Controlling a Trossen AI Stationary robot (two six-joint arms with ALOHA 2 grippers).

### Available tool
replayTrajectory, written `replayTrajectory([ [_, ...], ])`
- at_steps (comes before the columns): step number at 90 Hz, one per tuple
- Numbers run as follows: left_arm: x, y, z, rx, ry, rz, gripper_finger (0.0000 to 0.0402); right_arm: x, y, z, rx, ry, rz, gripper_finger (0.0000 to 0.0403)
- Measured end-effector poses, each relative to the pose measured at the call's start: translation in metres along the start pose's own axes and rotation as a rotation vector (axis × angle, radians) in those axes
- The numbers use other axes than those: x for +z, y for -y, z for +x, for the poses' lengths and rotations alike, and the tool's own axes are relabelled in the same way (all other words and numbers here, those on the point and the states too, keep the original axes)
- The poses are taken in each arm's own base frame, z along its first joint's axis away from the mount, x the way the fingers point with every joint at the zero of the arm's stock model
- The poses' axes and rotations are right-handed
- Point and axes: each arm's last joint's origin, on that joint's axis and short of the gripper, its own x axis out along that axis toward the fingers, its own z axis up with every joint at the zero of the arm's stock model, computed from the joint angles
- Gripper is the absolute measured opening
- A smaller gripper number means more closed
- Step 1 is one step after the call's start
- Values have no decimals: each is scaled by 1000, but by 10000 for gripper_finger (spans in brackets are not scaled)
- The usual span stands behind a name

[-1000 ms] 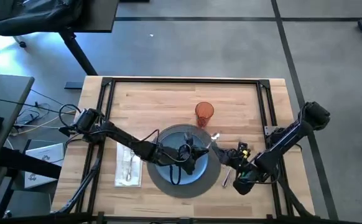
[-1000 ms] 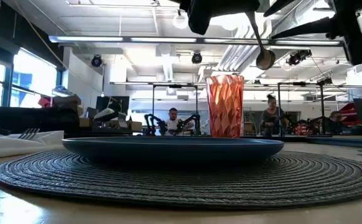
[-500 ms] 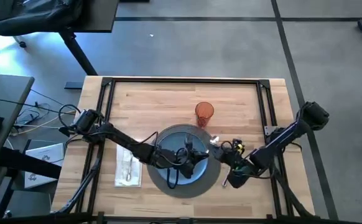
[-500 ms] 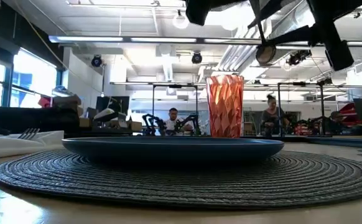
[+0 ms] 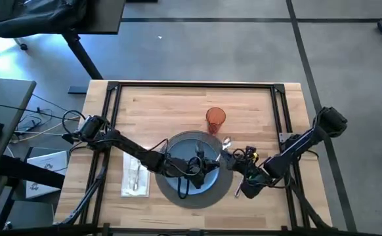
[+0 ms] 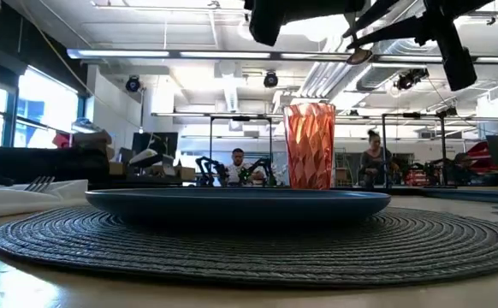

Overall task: Set table place
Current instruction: Adjust the silver spoon

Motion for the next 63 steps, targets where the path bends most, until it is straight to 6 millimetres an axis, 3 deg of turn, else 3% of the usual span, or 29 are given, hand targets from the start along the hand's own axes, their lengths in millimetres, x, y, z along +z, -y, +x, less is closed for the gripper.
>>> replayTrajectory([
  [24,12,3,-11,36,-21,-10,121,1,4,-1,-12,1,-128,3],
  [38,19,16,-22,84,-109,42,159,11,2,-11,-18,-48,-171,2],
  [49,19,26,-32,42,-168,11,167,27,1,-29,-39,-176,-223,2],
  [63,5,32,-37,-50,-287,-127,162,36,9,-53,-148,-439,-211,1],
])
